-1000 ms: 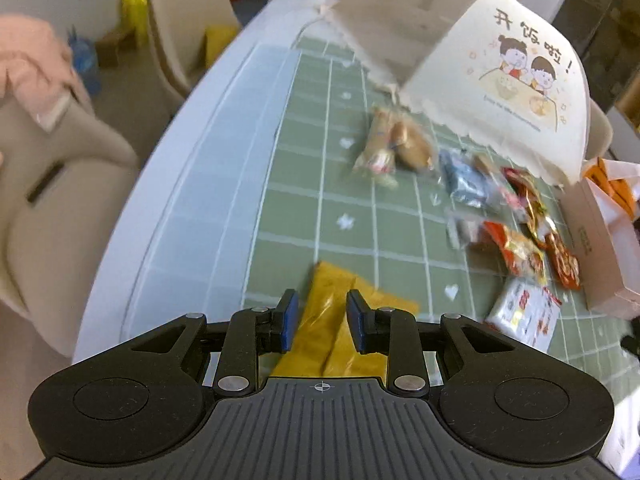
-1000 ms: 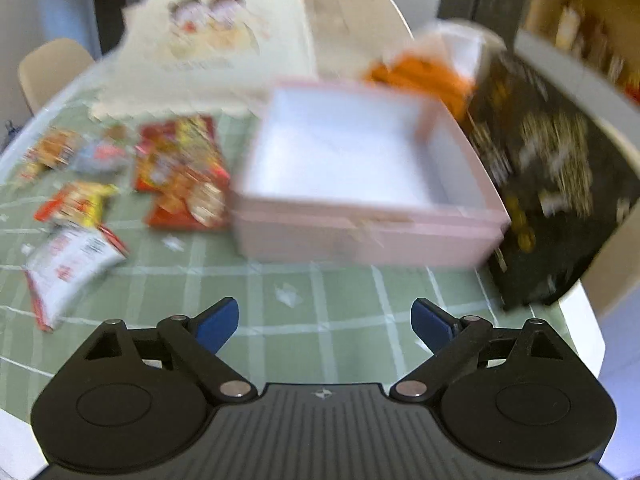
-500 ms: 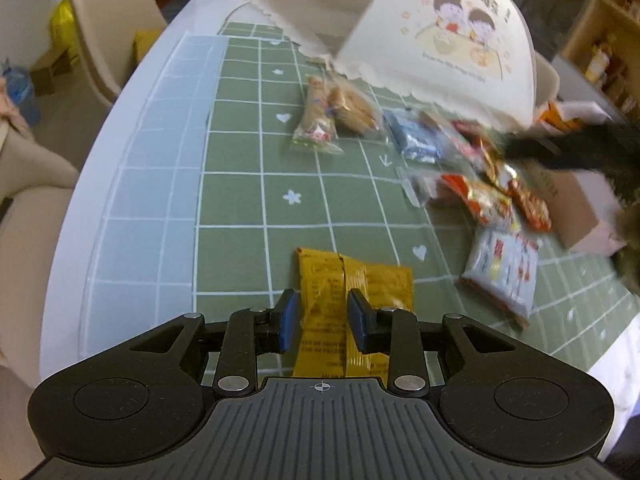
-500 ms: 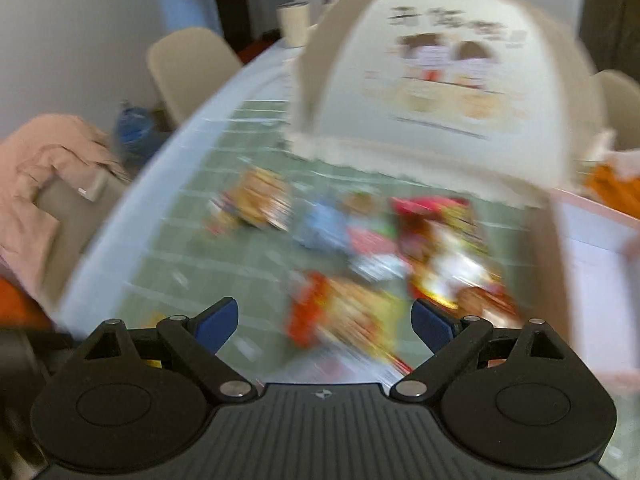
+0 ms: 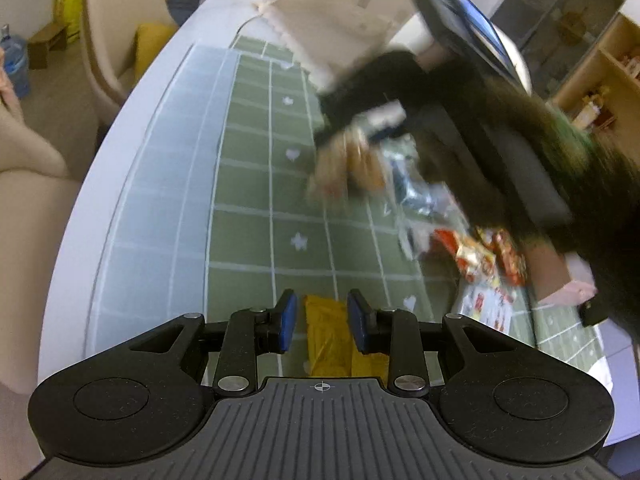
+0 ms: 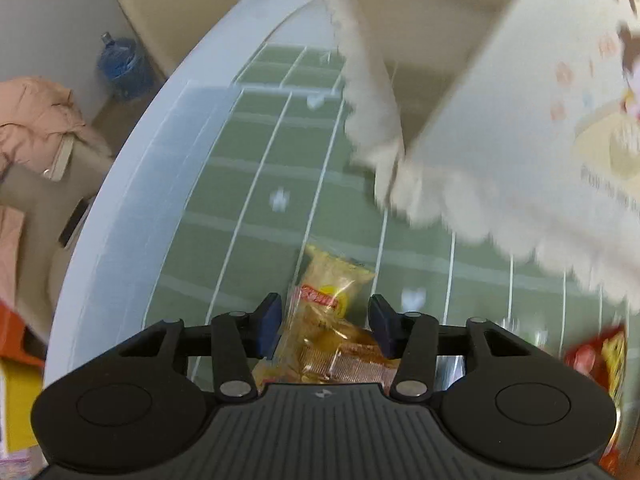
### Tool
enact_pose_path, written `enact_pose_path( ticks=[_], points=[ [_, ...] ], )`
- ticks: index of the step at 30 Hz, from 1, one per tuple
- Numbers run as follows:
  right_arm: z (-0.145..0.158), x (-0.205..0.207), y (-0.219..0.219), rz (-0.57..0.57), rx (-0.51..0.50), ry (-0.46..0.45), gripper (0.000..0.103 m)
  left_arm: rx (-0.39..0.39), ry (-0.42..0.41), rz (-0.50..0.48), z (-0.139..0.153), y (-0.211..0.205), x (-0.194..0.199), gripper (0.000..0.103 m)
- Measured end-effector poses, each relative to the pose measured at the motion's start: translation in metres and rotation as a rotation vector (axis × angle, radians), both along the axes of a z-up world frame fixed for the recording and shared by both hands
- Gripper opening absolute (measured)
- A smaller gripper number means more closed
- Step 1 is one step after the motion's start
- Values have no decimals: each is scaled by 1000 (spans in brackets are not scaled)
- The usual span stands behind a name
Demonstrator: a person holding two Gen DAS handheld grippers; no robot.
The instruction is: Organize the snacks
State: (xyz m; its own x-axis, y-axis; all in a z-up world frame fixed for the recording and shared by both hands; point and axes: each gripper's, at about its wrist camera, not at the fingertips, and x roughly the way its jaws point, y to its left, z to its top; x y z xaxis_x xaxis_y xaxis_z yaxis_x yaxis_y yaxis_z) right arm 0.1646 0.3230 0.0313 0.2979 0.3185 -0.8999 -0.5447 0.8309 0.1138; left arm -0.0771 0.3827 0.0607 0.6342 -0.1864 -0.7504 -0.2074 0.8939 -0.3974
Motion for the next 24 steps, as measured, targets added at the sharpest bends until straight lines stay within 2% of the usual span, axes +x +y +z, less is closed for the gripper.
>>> enact_pose_path(
  ticks=[3,7,8,10,13,16,17,21,24],
  points=[
    [1,-38,-33,66,18,42,46,-20,-14,10,-2,10,12,32],
    [4,-81,-77,86,-35,8,52,-6,-18,-31,-5,8,37,32],
    [3,-88,-87,76,-56,-13,57,-4,-11,-50,-6,4,45,32],
    [7,-101,-104,47,-79,-49,59,-8,-5,-75,-9,-3,63,32],
    [11,-113,-124,-1,-77,-84,64,4,11,-64,-14,-9,92,32],
    [24,-128,-145,-78,-32,-101,74,88,53,-54,-21,-16,120,33],
    [24,-134,-152,-99,-17,-108,76,105,69,-53,-23,-16,128,40],
    [21,-148,-159,-109,-13,-135,76,110,90,-71,-30,-21,149,45],
    [20,-150,-152,-75,-49,-185,76,131,103,-84,-34,-27,157,40]
  ],
)
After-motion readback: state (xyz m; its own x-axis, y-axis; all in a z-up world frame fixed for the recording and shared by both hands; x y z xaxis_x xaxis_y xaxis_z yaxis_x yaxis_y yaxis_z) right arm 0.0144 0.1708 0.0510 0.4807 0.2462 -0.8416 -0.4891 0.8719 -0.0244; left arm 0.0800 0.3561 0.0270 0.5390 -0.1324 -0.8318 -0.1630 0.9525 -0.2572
